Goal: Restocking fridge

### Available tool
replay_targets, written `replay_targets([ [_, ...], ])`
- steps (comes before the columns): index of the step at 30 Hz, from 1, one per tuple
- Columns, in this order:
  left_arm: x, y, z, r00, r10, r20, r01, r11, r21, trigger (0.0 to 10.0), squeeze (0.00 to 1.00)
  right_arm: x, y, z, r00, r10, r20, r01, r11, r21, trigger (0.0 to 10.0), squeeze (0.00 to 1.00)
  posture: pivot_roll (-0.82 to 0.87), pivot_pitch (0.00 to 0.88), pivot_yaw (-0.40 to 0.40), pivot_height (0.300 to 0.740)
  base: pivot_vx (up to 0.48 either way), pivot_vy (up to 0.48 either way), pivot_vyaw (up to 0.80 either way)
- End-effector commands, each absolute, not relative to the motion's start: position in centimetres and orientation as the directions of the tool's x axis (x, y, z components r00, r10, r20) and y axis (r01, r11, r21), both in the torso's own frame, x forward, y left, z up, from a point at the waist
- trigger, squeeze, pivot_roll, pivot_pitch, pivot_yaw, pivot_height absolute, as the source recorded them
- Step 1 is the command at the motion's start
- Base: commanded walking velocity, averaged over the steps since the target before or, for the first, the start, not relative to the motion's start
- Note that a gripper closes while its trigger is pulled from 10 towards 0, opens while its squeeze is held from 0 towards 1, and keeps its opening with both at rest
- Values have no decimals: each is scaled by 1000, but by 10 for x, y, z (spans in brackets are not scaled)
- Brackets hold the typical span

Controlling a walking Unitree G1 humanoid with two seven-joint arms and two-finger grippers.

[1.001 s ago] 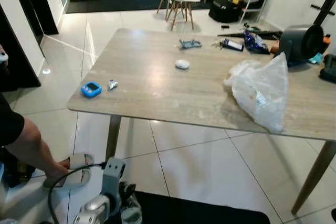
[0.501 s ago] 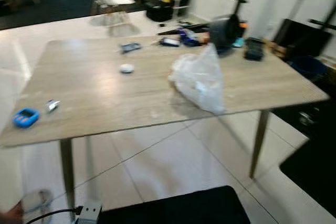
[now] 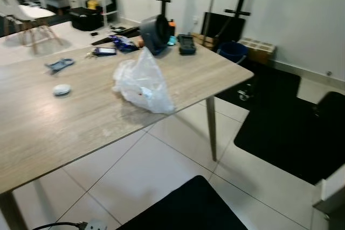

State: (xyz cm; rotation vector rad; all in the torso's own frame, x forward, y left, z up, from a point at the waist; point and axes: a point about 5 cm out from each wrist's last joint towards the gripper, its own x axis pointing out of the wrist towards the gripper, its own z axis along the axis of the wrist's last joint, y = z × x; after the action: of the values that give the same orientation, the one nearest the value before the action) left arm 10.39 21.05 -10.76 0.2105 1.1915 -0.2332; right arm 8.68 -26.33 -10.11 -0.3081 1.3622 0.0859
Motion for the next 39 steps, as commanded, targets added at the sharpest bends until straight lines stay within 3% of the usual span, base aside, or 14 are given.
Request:
replay_targets([
  [1, 87, 200, -114, 277, -107, -955, 330, 944, -10, 10000, 0, 87, -262, -102, 211, -110, -971, -242, 957, -161, 10000, 0, 19, 0, -39, 740, 0, 0, -800],
  [39, 89, 204, -113, 275, -88, -958, 357, 934, 17, 10000, 0, 81, -262, -103, 180, -115, -977, -262, 952, -160, 10000, 0, 22, 0, -37, 740, 0, 0, -800],
])
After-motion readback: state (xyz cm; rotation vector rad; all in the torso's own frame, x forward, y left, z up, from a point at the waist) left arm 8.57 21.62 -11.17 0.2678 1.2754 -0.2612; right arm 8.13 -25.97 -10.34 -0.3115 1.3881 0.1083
